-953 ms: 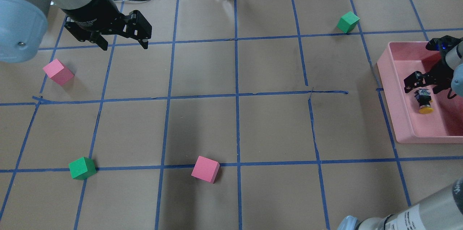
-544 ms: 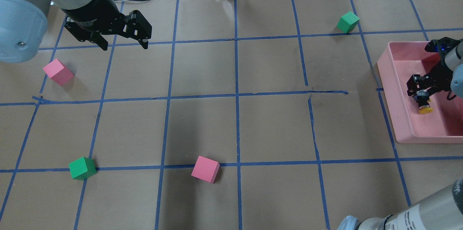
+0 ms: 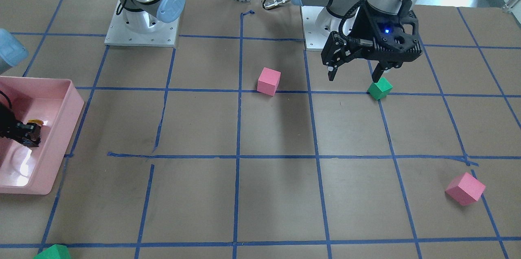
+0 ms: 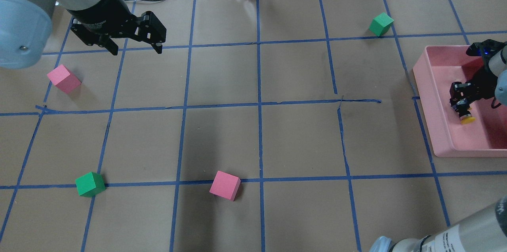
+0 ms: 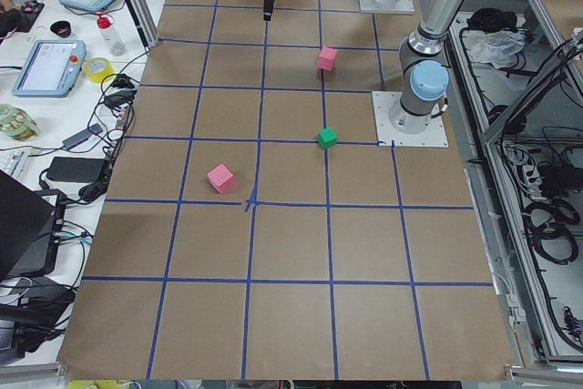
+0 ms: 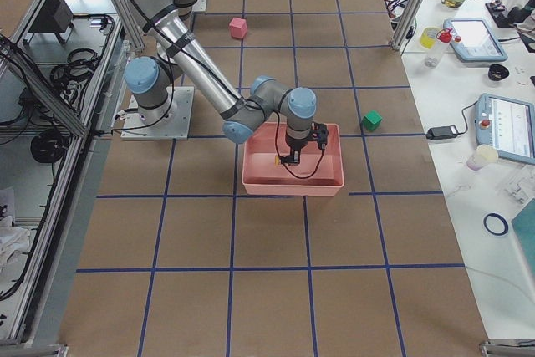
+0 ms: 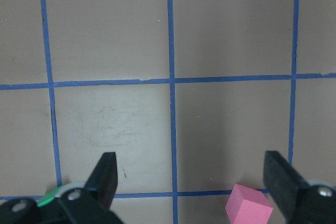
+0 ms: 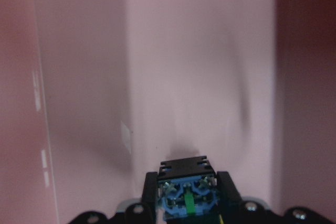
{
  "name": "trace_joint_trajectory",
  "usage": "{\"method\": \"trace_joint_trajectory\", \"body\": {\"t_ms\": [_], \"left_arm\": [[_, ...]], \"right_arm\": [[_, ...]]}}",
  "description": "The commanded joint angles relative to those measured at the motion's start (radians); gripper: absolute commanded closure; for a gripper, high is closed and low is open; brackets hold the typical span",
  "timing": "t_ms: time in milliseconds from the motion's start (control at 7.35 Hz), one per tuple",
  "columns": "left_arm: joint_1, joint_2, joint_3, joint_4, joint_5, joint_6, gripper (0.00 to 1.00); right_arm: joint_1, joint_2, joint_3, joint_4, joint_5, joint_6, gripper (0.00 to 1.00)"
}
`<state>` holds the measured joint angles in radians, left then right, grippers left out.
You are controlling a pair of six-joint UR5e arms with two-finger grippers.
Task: Align button upright
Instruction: 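Close the right gripper on the button switch body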
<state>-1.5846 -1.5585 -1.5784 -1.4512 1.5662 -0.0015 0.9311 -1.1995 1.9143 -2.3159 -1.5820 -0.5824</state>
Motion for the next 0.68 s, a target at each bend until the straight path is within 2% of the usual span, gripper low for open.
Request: {"method": "trace_joint_trajectory", "body": {"t_ms": [0, 272, 544], "left_arm": [[0.000, 0.000, 0.000, 0.000, 0.000, 0.000, 0.00], [0.000, 0.000, 0.000, 0.000, 0.000, 0.000, 0.00], [0.000, 0.000, 0.000, 0.000, 0.000, 0.000, 0.00]], "right_arm": [[0.000, -0.046, -0.023, 0.018, -0.035, -0.013, 0.96], [0.008, -0.147, -0.113, 0.239, -0.024, -0.014, 0.98], [0.064, -0.178, -0.228, 0.428, -0.020, -0.016, 0.98]]}}
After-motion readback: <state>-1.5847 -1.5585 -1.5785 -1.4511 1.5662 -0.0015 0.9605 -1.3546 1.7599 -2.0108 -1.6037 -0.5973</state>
